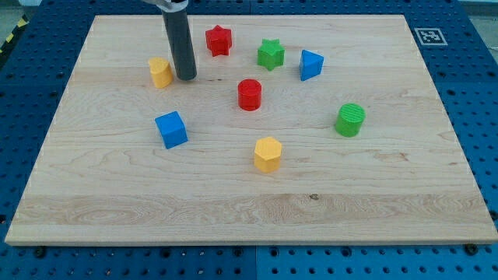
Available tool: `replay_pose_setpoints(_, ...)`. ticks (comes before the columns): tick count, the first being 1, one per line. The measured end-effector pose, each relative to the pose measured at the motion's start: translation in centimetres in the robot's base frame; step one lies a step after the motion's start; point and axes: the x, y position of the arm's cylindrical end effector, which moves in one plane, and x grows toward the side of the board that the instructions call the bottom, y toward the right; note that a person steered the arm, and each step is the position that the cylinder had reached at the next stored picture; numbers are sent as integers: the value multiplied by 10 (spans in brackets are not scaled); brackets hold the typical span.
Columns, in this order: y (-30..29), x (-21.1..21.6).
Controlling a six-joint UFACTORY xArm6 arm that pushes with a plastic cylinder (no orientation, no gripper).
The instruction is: Slide the red star closer to the yellow heart
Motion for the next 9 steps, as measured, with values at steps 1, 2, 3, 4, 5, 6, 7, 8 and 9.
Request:
replay_pose_setpoints(1,-3,-29)
replay_pose_setpoints(2,-4,-94)
replay_pose_setpoints(3,-6,-155)
replay_pose_setpoints(4,25,-153)
replay_pose_setpoints(5,75,-132)
replay_pose_setpoints(6,76,-127)
replay_pose_setpoints(7,73,-127)
replay_pose_setpoints(8,70,-116)
replay_pose_setpoints(9,69,-105)
